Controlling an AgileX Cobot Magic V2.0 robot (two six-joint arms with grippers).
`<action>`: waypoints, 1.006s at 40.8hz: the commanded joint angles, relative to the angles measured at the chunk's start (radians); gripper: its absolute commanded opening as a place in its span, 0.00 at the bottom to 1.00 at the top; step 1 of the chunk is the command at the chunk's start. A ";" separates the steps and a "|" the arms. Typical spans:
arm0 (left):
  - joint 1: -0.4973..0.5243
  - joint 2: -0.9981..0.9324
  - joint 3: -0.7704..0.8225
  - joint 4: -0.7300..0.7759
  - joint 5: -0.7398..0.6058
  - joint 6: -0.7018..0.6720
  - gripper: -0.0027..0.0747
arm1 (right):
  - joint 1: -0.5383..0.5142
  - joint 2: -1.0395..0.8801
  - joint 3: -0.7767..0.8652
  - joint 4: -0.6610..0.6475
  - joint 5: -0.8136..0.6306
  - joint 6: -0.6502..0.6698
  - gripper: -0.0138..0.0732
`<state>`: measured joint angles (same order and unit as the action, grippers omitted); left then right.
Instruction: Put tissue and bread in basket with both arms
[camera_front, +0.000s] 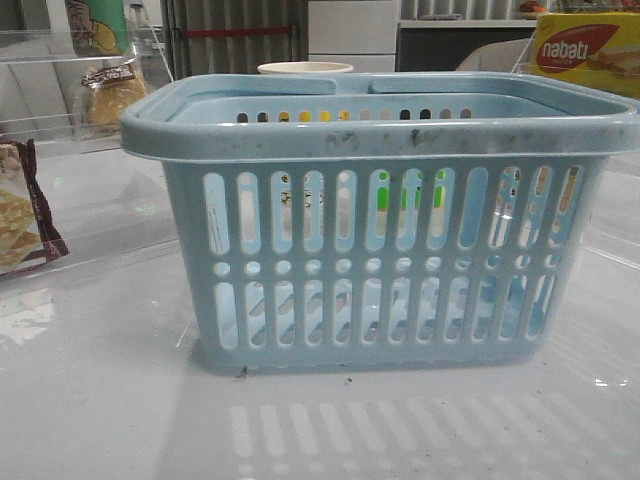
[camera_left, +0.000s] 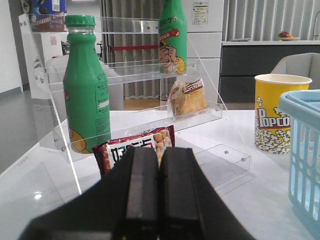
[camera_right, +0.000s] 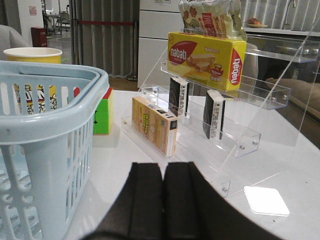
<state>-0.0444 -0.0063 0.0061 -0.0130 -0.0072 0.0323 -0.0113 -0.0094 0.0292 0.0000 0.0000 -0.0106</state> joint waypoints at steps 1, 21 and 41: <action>-0.002 -0.017 0.001 -0.001 -0.088 -0.006 0.15 | -0.001 -0.019 0.000 0.000 -0.088 -0.007 0.22; -0.002 -0.017 0.001 -0.001 -0.088 -0.006 0.15 | -0.001 -0.019 0.000 0.000 -0.088 -0.007 0.22; -0.002 -0.017 -0.098 -0.001 -0.129 -0.006 0.15 | 0.003 -0.019 -0.095 0.000 -0.139 -0.005 0.22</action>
<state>-0.0444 -0.0063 -0.0183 -0.0130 -0.0439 0.0323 -0.0113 -0.0094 0.0150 0.0000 -0.0441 -0.0106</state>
